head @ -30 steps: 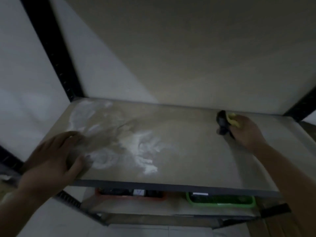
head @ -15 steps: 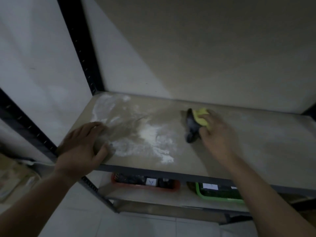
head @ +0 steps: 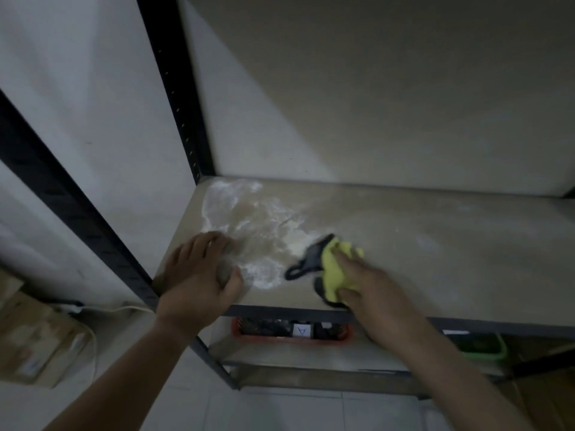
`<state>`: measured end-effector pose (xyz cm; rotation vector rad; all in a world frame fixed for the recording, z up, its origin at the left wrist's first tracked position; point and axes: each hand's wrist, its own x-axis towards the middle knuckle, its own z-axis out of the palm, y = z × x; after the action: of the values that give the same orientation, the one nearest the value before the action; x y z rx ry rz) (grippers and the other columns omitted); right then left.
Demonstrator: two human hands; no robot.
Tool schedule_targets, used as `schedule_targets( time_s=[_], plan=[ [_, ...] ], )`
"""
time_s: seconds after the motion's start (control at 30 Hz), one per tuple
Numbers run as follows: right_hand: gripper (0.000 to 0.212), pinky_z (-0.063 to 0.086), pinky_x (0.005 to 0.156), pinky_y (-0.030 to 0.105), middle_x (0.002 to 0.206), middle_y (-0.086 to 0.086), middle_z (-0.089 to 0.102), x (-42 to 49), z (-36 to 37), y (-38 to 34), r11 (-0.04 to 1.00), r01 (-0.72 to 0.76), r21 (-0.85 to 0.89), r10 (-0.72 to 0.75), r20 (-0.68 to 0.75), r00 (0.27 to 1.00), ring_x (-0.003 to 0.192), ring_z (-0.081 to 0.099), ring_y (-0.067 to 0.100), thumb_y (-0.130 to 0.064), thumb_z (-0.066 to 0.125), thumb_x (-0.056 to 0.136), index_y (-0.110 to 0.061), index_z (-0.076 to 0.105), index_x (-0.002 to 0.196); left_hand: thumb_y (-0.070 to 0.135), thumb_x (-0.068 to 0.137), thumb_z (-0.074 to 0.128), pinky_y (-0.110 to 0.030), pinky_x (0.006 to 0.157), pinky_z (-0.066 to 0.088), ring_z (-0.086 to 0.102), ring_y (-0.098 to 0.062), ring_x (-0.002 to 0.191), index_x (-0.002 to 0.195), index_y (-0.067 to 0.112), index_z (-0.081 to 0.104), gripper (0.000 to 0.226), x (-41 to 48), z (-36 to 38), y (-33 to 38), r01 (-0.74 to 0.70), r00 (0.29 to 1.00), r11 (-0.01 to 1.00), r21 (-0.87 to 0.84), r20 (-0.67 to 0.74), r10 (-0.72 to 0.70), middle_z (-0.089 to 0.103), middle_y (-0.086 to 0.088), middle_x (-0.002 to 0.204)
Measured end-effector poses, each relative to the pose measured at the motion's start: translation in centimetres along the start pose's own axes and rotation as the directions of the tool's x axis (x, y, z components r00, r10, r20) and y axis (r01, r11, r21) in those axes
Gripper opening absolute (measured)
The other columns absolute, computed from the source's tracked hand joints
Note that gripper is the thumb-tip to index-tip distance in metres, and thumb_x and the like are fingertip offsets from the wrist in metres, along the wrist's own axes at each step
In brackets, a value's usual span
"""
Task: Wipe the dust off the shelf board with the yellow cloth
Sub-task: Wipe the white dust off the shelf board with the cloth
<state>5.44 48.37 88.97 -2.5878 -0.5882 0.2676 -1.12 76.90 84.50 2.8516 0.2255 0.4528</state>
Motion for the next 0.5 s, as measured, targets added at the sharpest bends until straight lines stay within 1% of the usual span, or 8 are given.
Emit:
schedule_targets(
  time_s=[0.13, 0.17, 0.23, 0.3, 0.37, 0.43, 0.47, 0.5],
  plan=[
    [0.059, 0.036, 0.112, 0.038, 0.161, 0.002, 0.019, 5.2, 4.4, -5.9, 0.998, 0.057, 0.006, -0.056, -0.065, 0.996, 0.146, 0.025, 0.023, -0.018, 0.051, 0.097, -0.029, 0.029, 0.150, 0.049, 0.089, 0.047, -0.044, 0.105, 0.042, 0.056, -0.031, 0.126, 0.129, 0.015, 0.061, 0.055, 0.1, 0.1, -0.3, -0.022, 1.000, 0.999, 0.046, 0.009, 0.022, 0.059, -0.006, 0.134],
    [0.057, 0.036, 0.111, 0.038, 0.159, 0.005, 0.026, 6.4, 4.5, -6.3, 0.998, 0.058, 0.036, -0.055, -0.069, 0.996, 0.144, 0.029, 0.024, -0.017, 0.052, 0.095, -0.025, 0.033, 0.149, 0.049, 0.090, 0.047, -0.043, 0.105, 0.041, 0.056, -0.031, 0.126, 0.129, 0.016, 0.062, 0.054, 0.1, 0.2, -0.3, -0.023, 1.000, 0.999, 0.049, 0.009, 0.023, 0.059, -0.005, 0.134],
    [0.053, 0.042, 0.104, 0.035, 0.144, 0.008, 0.049, 7.6, 3.2, -5.3, 0.988, 0.054, 0.144, -0.036, -0.123, 0.992, 0.129, 0.049, 0.027, -0.014, 0.057, 0.089, -0.020, 0.046, 0.141, 0.049, 0.091, 0.046, -0.043, 0.106, 0.040, 0.054, -0.029, 0.128, 0.131, 0.017, 0.060, 0.054, 0.1, 0.3, -0.5, -0.022, 1.000, 0.999, 0.045, 0.018, 0.021, 0.058, -0.004, 0.136],
    [0.050, 0.045, 0.091, 0.032, 0.132, 0.010, 0.058, 7.6, 0.6, -2.7, 0.992, -0.023, 0.127, 0.054, -0.247, 0.968, 0.115, 0.058, 0.030, -0.017, 0.061, 0.087, -0.017, 0.050, 0.136, 0.049, 0.091, 0.043, -0.042, 0.108, 0.039, 0.052, -0.029, 0.130, 0.134, 0.017, 0.058, 0.055, 0.1, 0.3, -0.6, -0.011, 1.000, 0.999, 0.039, 0.029, 0.009, 0.056, -0.003, 0.138],
    [0.048, 0.043, 0.081, 0.033, 0.125, 0.015, 0.057, 7.3, -2.1, 1.7, 0.983, -0.179, 0.038, 0.180, -0.380, 0.907, 0.109, 0.057, 0.035, -0.031, 0.057, 0.087, -0.010, 0.051, 0.131, 0.048, 0.090, 0.043, -0.042, 0.107, 0.038, 0.052, -0.029, 0.130, 0.136, 0.017, 0.057, 0.056, 0.1, 0.4, -0.6, -0.002, 0.999, 0.999, 0.040, 0.034, 0.001, 0.056, -0.003, 0.139],
    [0.060, 0.044, 0.086, 0.040, 0.125, 0.020, 0.054, 7.1, -3.5, 5.3, 0.934, -0.354, -0.044, 0.309, -0.397, 0.864, 0.111, 0.052, 0.038, -0.048, 0.046, 0.084, -0.005, 0.051, 0.125, 0.048, 0.089, 0.043, -0.042, 0.107, 0.037, 0.051, -0.029, 0.131, 0.135, 0.018, 0.057, 0.057, 0.2, 0.4, -0.6, 0.006, 0.999, 1.000, 0.030, 0.036, -0.007, 0.056, -0.003, 0.139],
    [0.065, 0.044, 0.089, 0.042, 0.124, 0.020, 0.054, 7.1, -3.5, 5.9, 0.918, -0.394, -0.057, 0.348, -0.366, 0.863, 0.112, 0.051, 0.037, -0.052, 0.042, 0.081, -0.004, 0.049, 0.125, 0.048, 0.089, 0.043, -0.042, 0.107, 0.037, 0.051, -0.028, 0.131, 0.135, 0.019, 0.057, 0.056, 0.2, 0.4, -0.6, 0.006, 0.999, 1.000, 0.030, 0.038, -0.007, 0.056, -0.003, 0.140],
    [0.064, 0.045, 0.090, 0.042, 0.125, 0.019, 0.054, 7.3, -2.6, 6.0, 0.921, -0.389, -0.039, 0.353, -0.345, 0.870, 0.112, 0.051, 0.036, -0.050, 0.044, 0.082, -0.005, 0.048, 0.127, 0.048, 0.089, 0.044, -0.042, 0.108, 0.037, 0.050, -0.028, 0.132, 0.135, 0.019, 0.057, 0.056, 0.2, 0.4, -0.6, 0.003, 0.999, 0.999, 0.033, 0.040, -0.004, 0.056, -0.003, 0.140]
  ],
)
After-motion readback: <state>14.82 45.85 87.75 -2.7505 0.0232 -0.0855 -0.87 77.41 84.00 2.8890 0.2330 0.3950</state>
